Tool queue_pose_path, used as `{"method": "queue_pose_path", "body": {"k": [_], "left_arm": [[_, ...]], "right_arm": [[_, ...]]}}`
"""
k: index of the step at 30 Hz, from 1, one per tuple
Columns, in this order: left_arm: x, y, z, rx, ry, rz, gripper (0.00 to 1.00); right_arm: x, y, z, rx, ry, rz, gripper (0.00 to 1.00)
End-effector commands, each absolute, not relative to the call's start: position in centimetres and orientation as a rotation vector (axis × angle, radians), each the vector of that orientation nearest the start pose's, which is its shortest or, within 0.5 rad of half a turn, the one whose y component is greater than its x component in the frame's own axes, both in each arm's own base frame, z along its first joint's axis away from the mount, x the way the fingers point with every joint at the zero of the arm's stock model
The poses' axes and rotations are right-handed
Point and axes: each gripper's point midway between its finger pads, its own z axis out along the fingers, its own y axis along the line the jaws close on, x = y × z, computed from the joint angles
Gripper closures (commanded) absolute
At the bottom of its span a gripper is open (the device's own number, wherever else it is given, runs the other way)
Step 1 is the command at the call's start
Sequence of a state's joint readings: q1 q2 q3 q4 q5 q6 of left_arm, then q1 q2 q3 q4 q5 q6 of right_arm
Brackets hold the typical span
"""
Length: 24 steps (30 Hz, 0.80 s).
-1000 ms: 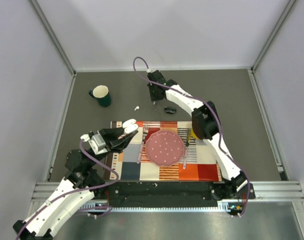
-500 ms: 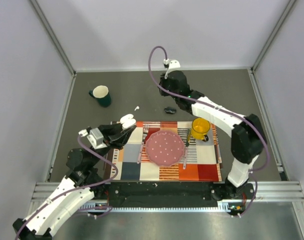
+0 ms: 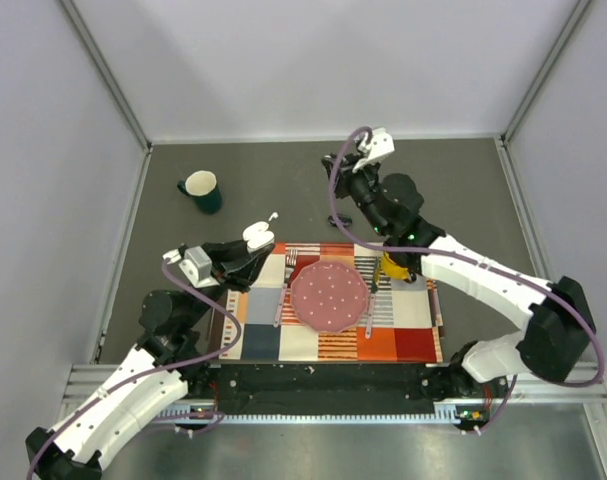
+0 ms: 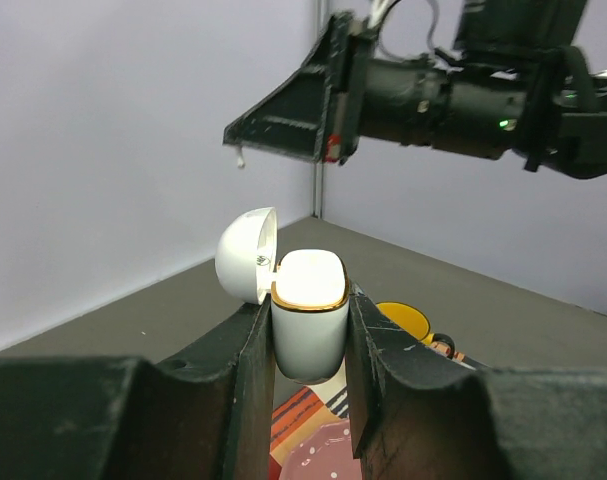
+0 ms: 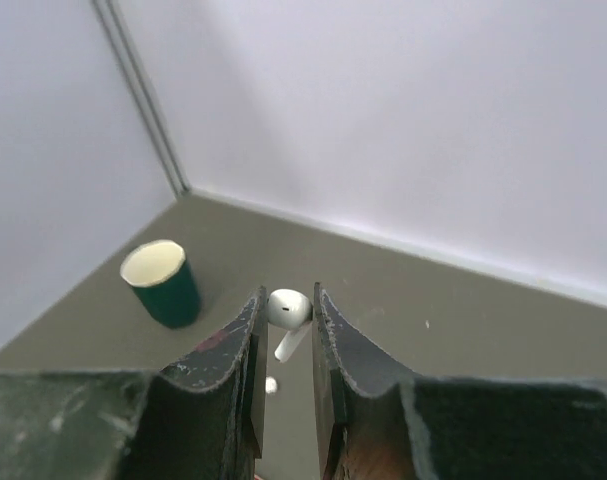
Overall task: Insert the wireless bluetooth earbuds into the charging case
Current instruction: Place the earbud in the charging case.
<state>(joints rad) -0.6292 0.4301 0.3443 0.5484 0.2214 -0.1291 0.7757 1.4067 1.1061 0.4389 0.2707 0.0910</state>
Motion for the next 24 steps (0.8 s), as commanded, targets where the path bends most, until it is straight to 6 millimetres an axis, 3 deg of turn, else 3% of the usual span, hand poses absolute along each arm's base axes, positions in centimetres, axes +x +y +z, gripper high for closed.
{"method": "queue_pose_path", "body": {"k": [1,3,10,17,24], "left_arm": [[18.3,-18.9,36.5,0.459,0.957,-0.81,1.0],[18.4,-19.0,36.5,0.469,0.95,-0.804,1.0],[18.4,-19.7,36.2,0.524,0.936,-0.788,1.0],[18.3,-19.5,36.3,0.535,0.917,-0.762,1.0],[18.2,-19.5,36.0,0.538,0.902,-0.756,1.0]], "right_arm": [[31.7,30.1,43.5,-0.32,1.14,0.635,1.0],[29.8,30.5,44.6,-0.351,1.108,0.682,1.0],[24.7,32.7,45.3,-0.505,1.042,0.722,1.0],[20.7,35.2,43.5,-0.637,1.034,0.751,1.0],[18.8,36.7,41.7,-0.655,1.058,0.801,1.0]]}}
